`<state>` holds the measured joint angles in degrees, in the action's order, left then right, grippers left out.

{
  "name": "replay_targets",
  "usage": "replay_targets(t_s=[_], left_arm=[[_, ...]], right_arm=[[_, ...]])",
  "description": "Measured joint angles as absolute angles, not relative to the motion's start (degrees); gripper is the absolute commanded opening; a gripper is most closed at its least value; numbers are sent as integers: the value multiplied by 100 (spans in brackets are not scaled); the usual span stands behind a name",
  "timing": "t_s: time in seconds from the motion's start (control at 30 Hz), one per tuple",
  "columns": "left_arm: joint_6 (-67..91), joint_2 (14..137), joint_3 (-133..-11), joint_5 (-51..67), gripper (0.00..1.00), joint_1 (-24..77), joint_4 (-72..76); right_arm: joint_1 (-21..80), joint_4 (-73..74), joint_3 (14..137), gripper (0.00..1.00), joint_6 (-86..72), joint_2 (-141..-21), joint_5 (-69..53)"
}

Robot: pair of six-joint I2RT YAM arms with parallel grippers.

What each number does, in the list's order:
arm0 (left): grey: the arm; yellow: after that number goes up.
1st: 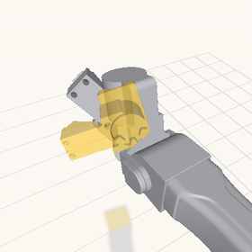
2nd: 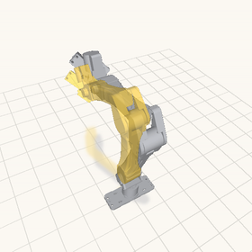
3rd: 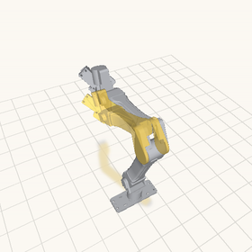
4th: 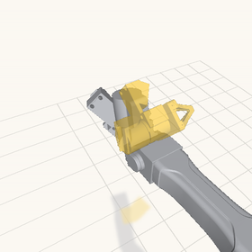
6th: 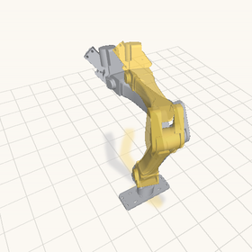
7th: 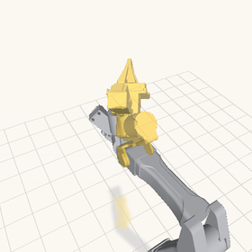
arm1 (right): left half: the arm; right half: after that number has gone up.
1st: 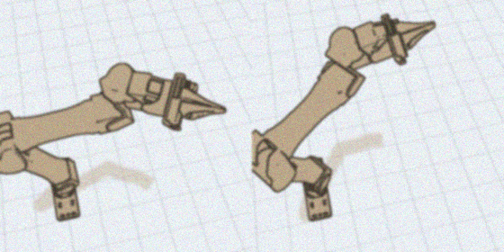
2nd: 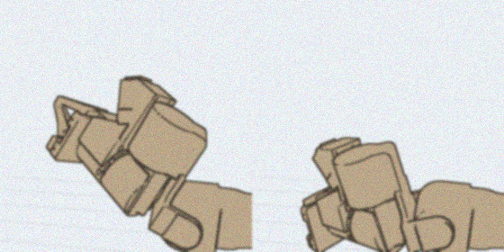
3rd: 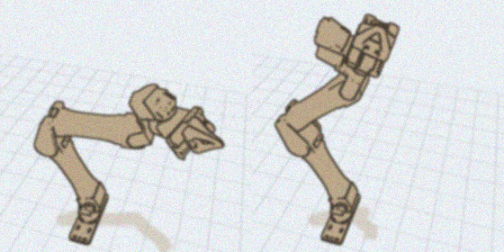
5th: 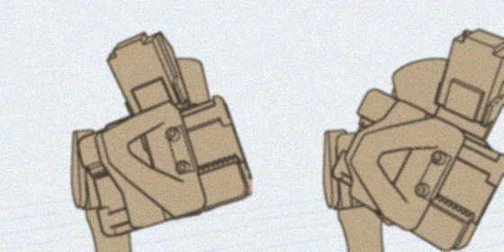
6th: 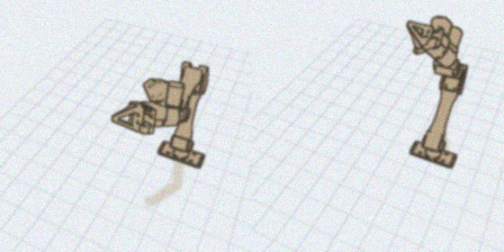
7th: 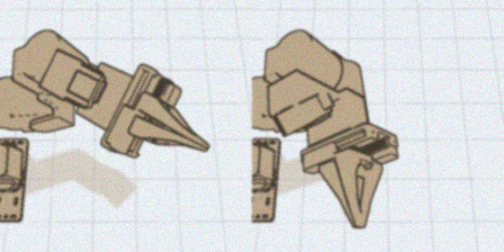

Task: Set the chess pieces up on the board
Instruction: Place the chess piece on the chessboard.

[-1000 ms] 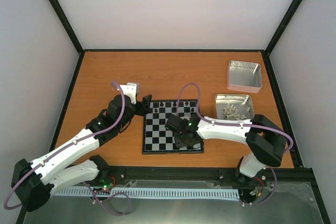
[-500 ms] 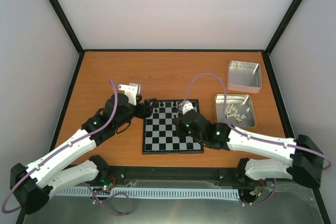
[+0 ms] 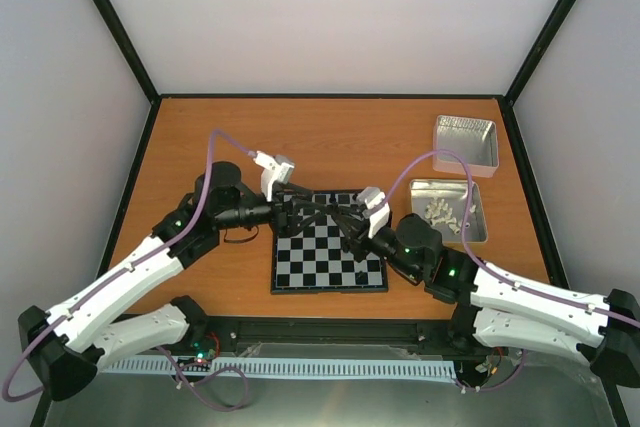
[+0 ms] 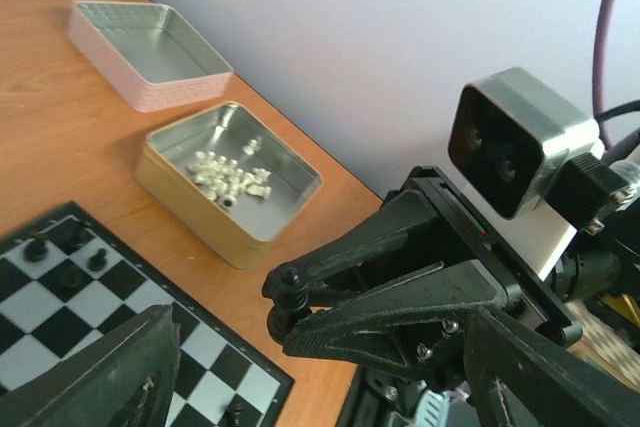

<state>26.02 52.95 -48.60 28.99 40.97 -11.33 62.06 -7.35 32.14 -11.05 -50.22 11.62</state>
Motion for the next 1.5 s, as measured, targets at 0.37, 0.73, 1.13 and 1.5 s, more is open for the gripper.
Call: replay_targets(t_s=[0.37,0.73,1.13,1.5], left_arm=[[2915,6099,-5323,3632,49,4097,-1291],[2967,6770,-5406,3889,20,4097,-1575],[2897,6788,-5406,3962,1,4058,-1638],[2703,6772,-5406,2316,1,4066,-1876]], right_arm=[[6206,-709,3205,15,-440,-4882,906],[6206,-484,3212,15,-255,-5009,834],[6208,-469,3258,26,-276,-5105,880],[6213,-25,3295,59,-915,-5159,1358]])
